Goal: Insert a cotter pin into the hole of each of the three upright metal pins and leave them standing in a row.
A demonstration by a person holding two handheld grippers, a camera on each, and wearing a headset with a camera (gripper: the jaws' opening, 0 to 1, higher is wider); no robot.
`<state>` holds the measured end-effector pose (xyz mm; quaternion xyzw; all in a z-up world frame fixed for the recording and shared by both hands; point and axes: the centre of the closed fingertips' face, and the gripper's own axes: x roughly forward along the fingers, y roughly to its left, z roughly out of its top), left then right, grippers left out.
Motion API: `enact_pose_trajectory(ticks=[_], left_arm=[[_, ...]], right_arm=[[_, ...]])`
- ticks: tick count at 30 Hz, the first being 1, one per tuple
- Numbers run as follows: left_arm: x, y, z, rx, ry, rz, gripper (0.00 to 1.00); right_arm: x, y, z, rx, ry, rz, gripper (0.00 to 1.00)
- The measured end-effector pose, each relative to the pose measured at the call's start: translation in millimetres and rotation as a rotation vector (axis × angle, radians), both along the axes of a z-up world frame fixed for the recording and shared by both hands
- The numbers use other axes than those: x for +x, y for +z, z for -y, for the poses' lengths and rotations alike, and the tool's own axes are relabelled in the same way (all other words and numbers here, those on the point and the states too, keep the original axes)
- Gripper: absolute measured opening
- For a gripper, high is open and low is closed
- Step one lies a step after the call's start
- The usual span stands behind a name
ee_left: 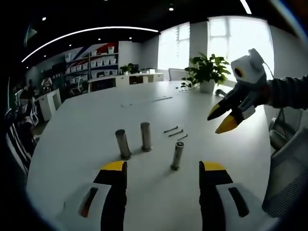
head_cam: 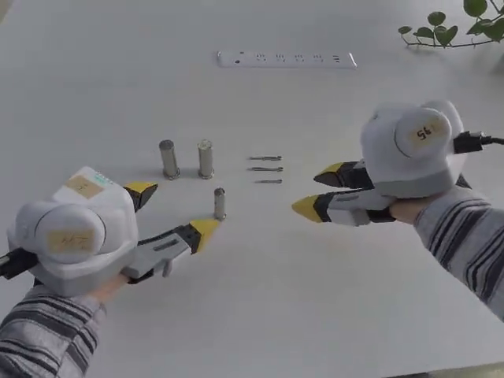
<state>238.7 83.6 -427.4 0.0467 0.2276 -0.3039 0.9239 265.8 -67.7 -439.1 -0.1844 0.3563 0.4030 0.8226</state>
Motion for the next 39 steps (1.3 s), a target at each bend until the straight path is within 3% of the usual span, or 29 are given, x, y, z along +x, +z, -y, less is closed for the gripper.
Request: enact_pose_trajectory(ticks=[7, 17, 27, 39], left_arm=[[-5.1, 3.4, -13.6, 0.001, 0.061, -0.003, 0.71], [-12.5, 8.1, -21.7, -0.008, 0.094, -0.002, 0.84], [-16.0, 6.4, -37.2, 0.002, 0.142, -0.017, 0.85], [-17.9, 4.4, -45.5, 0.012, 0.163, -0.029, 0.81]], right_arm=[[13.9, -12.9, -9.0, -0.073, 0.116, -0.043, 0.27], [26.2, -33.1, -20.8, -0.146, 0.215, -0.102, 0.2], [40.0, -46.0, -20.4, -0.212, 0.275, -0.122, 0.13], [41.0, -52.1, -22.5, -0.26, 0.368, -0.131, 0.02]])
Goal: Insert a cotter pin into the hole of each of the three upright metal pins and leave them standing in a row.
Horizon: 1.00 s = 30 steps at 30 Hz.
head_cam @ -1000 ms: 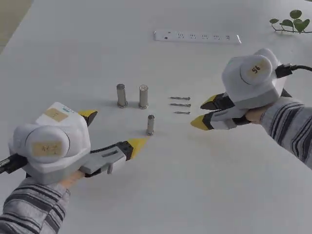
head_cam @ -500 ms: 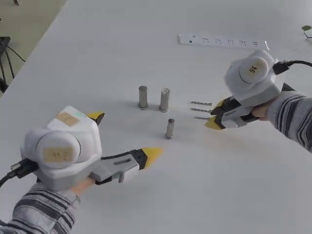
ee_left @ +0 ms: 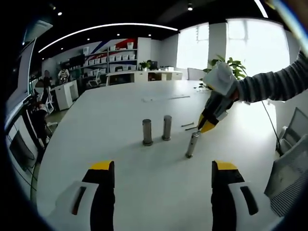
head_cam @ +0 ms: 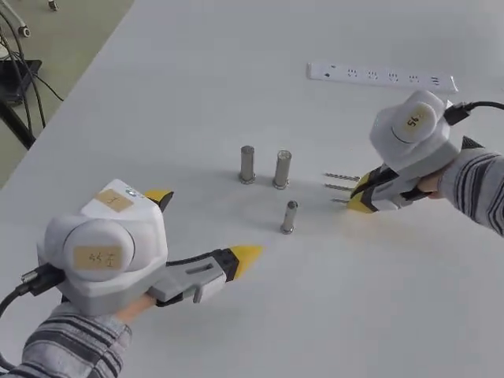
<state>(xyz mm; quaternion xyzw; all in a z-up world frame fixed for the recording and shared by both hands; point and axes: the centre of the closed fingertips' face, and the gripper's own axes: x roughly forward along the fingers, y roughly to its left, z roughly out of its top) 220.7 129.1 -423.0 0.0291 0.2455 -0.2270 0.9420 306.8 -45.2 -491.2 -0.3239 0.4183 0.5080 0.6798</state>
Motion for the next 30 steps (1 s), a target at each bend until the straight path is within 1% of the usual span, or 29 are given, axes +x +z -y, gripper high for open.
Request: enact_pose_trajectory(ticks=[1, 5, 8, 13, 15, 17, 19, 20, 22, 25, 26, 27, 28, 30], left_arm=[[-0.3, 0.2, -0.1, 0.002, -0.002, 0.001, 0.81], [-0.8, 1.0, -0.7, 0.002, -0.002, 0.001, 0.8], [-1.4, 0.1, -1.4, 0.002, 0.0, -0.006, 0.79], [-3.3, 0.4, 0.3, 0.007, -0.011, -0.007, 0.77], [-3.6, 0.6, 0.7, 0.008, -0.012, -0.006, 0.76], [-3.9, 1.7, 2.0, 0.007, -0.019, -0.003, 0.73], [-3.9, 1.7, 2.9, 0.005, -0.024, -0.008, 0.71], [-3.8, 1.7, 3.3, 0.004, -0.026, -0.011, 0.71], [-3.1, 3.1, 5.3, -0.001, -0.034, -0.009, 0.69], [-1.9, 5.4, 9.9, -0.009, -0.051, -0.012, 0.66], [-1.6, 6.0, 10.9, -0.012, -0.053, -0.013, 0.65], [-1.4, 6.8, 12.3, -0.014, -0.058, -0.013, 0.63], [-0.9, 7.4, 13.8, -0.018, -0.064, -0.013, 0.62], [0.2, 9.0, 17.4, -0.026, -0.074, -0.011, 0.58]], right_arm=[[1.2, 0.0, 0.1, -0.009, 0.017, 0.017, 0.01], [0.7, -0.6, -0.5, -0.024, 0.041, 0.027, 0.0], [1.3, -0.9, -0.8, -0.046, 0.079, 0.059, 0.0], [0.7, -1.0, -0.3, -0.047, 0.114, 0.078, 0.0], [-0.1, -0.9, -0.2, -0.04, 0.117, 0.083, 0.0], [-0.4, 0.2, 0.4, -0.032, 0.119, 0.1, 0.0], [-0.5, 4.0, -0.8, -0.01, 0.113, 0.119, 0.0], [-2.2, 5.8, -1.4, 0.001, 0.109, 0.118, 0.0], [-4.2, 10.7, -2.3, 0.018, 0.11, 0.141, 0.0], [-9.2, 19.3, -4.8, 0.039, 0.127, 0.181, 0.0], [-11.5, 21.1, -5.0, 0.042, 0.123, 0.179, 0.0], [-13.5, 23.6, -6.1, 0.049, 0.127, 0.188, 0.0], [-16.2, 27.4, -8.1, 0.056, 0.141, 0.21, 0.0], [-22.4, 31.8, -10.9, 0.066, 0.158, 0.223, 0.0]])
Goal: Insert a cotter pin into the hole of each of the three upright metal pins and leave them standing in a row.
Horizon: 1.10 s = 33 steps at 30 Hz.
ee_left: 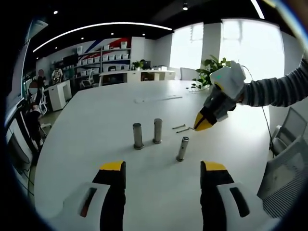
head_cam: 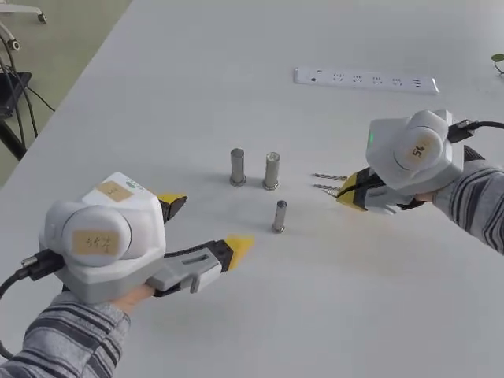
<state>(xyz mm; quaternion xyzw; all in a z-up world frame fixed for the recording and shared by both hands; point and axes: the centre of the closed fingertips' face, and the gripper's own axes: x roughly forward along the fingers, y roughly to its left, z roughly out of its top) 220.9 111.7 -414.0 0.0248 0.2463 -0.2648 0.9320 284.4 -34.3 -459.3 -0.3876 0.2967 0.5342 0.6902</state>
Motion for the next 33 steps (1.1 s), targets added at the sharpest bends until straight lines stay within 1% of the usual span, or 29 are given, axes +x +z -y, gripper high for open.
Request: enact_pose_trajectory(ticks=[1, 2, 5, 8, 10, 11, 12, 15, 18, 20, 23, 26, 29, 31, 33], left_arm=[[0.9, 0.7, 1.6, -0.001, 0.0, 0.0, 0.58], [1.2, 0.9, 2.8, -0.003, -0.001, -0.002, 0.57], [0.6, 0.8, 8.7, -0.035, -0.005, -0.02, 0.54], [-0.2, 3.9, 16.2, -0.067, -0.015, -0.026, 0.51], [-0.8, 5.6, 21.0, -0.084, -0.026, -0.028, 0.48], [-1.3, 7.1, 24.6, -0.1, -0.033, -0.031, 0.46], [-1.9, 8.1, 28.3, -0.116, -0.04, -0.039, 0.44], [-1.8, 8.8, 34.5, -0.138, -0.059, -0.054, 0.39], [-2.7, 11.9, 40.2, -0.17, -0.069, -0.062, 0.34], [-3.9, 14.7, 44.6, -0.196, -0.077, -0.069, 0.3], [-5.2, 18.0, 50.3, -0.233, -0.086, -0.08, 0.26], [-7.0, 18.9, 54.7, -0.269, -0.09, -0.101, 0.22], [-9.2, 19.5, 58.6, -0.289, -0.094, -0.113, 0.2], [-12.3, 21.7, 64.2, -0.324, -0.106, -0.126, 0.16], [-13.5, 21.6, 66.0, -0.336, -0.105, -0.135, 0.15]], right_arm=[[-3.0, 4.0, -3.3, 0.01, 0.024, 0.025, 0.0], [-7.7, 6.9, -5.0, 0.014, 0.034, 0.036, 0.0], [-15.4, 13.0, -10.5, 0.026, 0.064, 0.064, 0.0], [-23.2, 20.4, -16.0, 0.029, 0.097, 0.1, 0.0], [-27.5, 24.9, -19.8, 0.038, 0.113, 0.111, 0.0], [-30.2, 27.2, -22.0, 0.044, 0.121, 0.114, 0.0], [-31.9, 29.2, -24.2, 0.048, 0.13, 0.122, 0.0], [-40.1, 34.1, -32.2, 0.063, 0.158, 0.138, 0.0], [-46.5, 36.0, -37.8, 0.057, 0.193, 0.162, 0.0], [-50.2, 37.1, -40.8, 0.059, 0.204, 0.166, 0.0], [-57.9, 40.7, -48.2, 0.079, 0.228, 0.169, 0.0], [-62.2, 43.0, -52.7, 0.083, 0.241, 0.181, 0.0], [-66.5, 45.3, -57.2, 0.1, 0.25, 0.18, 0.0], [-69.4, 46.3, -59.7, 0.104, 0.26, 0.185, 0.0], [-73.2, 48.3, -63.6, 0.127, 0.271, 0.177, 0.0]])
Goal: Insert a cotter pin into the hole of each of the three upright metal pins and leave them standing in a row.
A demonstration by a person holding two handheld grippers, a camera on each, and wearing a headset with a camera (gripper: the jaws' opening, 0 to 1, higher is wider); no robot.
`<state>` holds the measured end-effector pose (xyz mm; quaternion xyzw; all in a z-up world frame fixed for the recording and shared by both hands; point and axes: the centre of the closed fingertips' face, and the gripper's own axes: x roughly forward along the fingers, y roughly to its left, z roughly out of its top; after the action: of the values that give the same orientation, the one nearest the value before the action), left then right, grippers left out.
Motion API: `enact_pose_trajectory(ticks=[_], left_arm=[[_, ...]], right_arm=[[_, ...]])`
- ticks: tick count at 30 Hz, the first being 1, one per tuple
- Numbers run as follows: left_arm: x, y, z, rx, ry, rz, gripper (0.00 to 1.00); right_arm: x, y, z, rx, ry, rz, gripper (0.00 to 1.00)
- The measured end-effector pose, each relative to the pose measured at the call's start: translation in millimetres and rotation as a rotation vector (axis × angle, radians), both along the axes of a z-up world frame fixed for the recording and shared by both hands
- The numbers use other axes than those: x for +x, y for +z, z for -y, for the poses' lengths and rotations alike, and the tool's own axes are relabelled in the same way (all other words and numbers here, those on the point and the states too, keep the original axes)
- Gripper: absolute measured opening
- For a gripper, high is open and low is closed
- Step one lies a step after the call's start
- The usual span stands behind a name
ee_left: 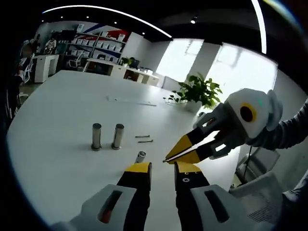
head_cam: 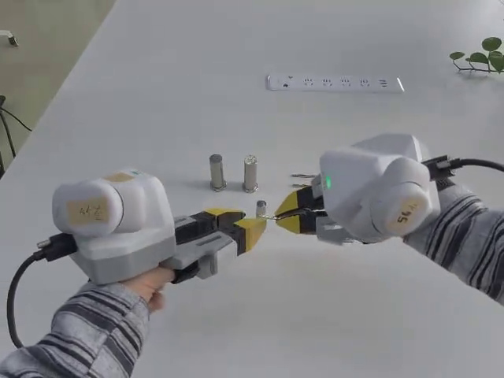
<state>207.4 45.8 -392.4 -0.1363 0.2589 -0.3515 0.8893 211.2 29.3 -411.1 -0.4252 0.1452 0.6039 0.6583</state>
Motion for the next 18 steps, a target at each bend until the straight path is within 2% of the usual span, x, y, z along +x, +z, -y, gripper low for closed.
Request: enact_pose_trajectory(ticks=[6, 18], left_arm=[[-2.6, 1.0, 6.0, -0.036, -0.005, -0.021, 0.08], [-3.6, 1.6, 6.4, -0.056, 0.002, -0.039, 0.0]], right_arm=[[-6.7, 5.5, -5.9, 0.026, 0.015, -0.006, 0.0], [-11.1, 10.2, -10.3, 0.037, 0.031, 0.002, 0.0]])
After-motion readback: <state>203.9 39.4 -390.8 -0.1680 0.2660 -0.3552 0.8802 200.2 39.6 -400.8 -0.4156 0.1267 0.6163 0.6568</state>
